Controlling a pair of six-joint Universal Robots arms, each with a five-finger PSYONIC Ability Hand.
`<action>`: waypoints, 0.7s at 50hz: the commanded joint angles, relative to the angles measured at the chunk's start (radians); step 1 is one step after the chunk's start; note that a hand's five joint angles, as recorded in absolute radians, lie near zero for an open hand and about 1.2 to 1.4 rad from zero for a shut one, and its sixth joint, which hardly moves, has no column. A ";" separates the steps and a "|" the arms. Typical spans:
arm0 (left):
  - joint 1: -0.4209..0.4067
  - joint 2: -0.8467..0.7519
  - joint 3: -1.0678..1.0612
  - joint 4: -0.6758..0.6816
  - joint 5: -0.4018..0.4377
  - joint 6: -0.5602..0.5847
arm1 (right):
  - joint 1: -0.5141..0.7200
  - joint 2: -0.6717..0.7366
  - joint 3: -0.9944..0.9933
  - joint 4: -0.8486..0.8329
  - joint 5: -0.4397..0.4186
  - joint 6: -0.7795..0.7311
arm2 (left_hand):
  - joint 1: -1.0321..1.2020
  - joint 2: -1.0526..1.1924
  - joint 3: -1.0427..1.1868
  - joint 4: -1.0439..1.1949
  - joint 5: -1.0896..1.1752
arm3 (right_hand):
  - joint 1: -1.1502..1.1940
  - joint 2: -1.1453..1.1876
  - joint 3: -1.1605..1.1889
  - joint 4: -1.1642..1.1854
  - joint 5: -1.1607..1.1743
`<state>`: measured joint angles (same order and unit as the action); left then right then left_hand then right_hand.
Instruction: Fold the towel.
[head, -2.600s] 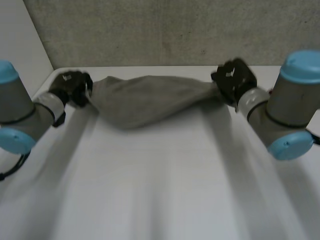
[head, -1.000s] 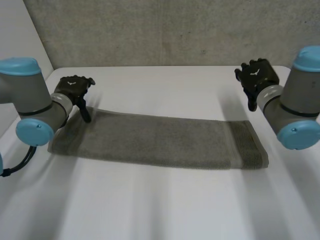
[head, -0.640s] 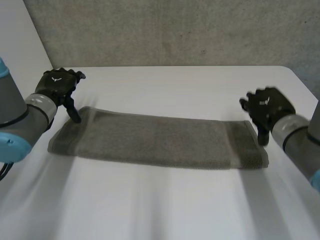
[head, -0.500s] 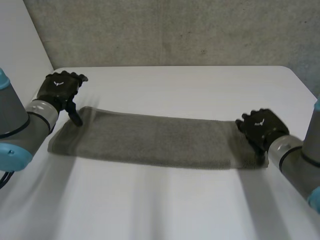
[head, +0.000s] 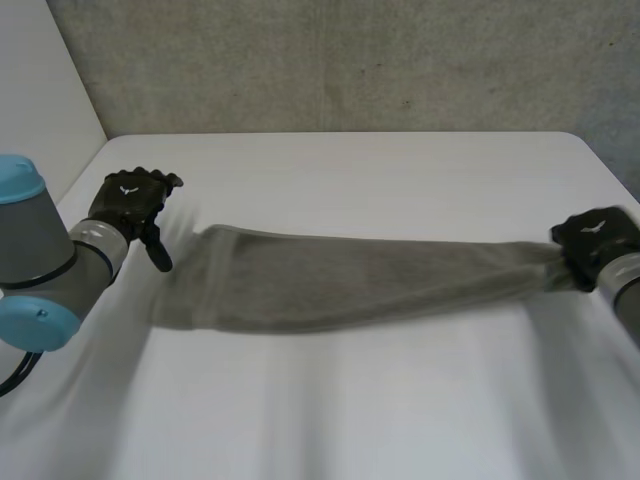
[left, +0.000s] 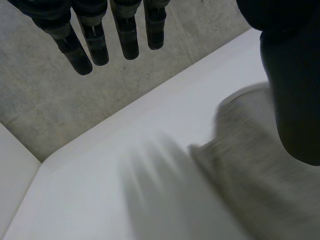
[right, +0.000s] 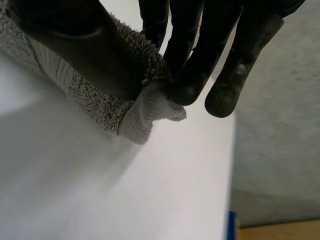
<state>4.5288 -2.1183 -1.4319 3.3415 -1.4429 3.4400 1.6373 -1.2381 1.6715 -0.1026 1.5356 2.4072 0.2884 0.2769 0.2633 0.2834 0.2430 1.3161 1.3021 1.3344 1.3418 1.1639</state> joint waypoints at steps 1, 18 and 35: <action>-0.023 -0.126 0.115 -0.005 -0.016 -0.002 | -0.045 -0.087 0.004 0.003 -0.003 -0.094 | -0.084 -0.072 -0.059 -0.079 -0.213 | 0.080 0.094 0.062 0.054 0.058; -0.057 -0.053 0.110 -0.050 -0.064 -0.012 | 0.266 -0.043 -0.346 -0.006 -0.006 -0.143 | -0.075 -0.063 -0.050 -0.070 -0.204 | 0.080 0.094 0.062 0.054 0.058; -0.062 0.100 -0.008 -0.040 -0.064 -0.019 | 0.765 0.492 -0.700 -0.005 -0.135 -0.100 | -0.078 -0.066 -0.053 -0.073 -0.207 | -0.032 -0.018 -0.051 -0.058 -0.055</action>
<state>4.4725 -2.0459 -1.4091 3.2986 -1.5079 3.4213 2.3068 -0.9209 1.0677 -0.1094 1.4003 2.3143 0.2884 0.2769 0.2633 0.2834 0.2431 1.3244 1.3030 1.3508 1.3419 1.1639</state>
